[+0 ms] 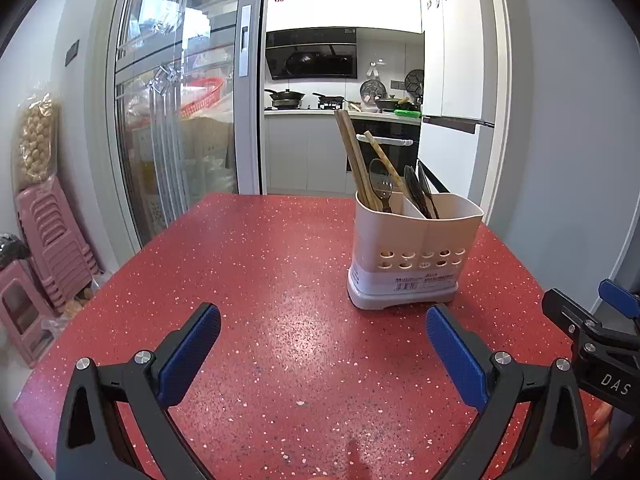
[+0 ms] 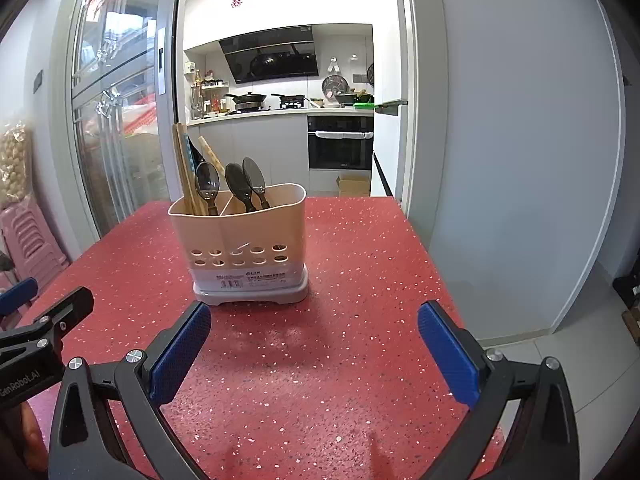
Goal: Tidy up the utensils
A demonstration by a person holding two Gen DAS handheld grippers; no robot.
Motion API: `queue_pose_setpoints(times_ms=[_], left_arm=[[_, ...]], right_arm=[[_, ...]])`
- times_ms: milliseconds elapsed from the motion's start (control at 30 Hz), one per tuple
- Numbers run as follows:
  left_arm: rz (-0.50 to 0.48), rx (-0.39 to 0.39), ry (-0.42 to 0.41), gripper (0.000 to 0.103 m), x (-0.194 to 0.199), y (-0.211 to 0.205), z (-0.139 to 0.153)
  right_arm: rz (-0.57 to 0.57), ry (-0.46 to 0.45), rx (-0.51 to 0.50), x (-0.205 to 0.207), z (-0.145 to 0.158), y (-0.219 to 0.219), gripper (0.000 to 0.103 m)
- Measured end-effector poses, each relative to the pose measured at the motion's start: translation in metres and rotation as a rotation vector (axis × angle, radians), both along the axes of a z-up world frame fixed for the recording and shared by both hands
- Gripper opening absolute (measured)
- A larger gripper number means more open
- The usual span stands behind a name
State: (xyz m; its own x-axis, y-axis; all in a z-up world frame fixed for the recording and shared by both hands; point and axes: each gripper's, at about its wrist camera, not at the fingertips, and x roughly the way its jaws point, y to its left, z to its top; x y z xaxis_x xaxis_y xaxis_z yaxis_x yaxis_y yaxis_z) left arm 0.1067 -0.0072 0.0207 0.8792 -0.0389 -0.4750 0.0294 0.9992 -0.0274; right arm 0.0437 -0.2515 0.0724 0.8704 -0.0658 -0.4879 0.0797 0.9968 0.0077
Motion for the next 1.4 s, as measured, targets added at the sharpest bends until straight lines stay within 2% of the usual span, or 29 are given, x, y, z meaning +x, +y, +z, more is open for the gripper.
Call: queue_pose_setpoints(times_ms=[1400], left_arm=[[-0.014,0.013,0.032,0.103,0.0052,-0.0031,0.0035]], right_arm=[[0.006,0.0,0.015,0.0035,0.0031,-0.0055,0.103]])
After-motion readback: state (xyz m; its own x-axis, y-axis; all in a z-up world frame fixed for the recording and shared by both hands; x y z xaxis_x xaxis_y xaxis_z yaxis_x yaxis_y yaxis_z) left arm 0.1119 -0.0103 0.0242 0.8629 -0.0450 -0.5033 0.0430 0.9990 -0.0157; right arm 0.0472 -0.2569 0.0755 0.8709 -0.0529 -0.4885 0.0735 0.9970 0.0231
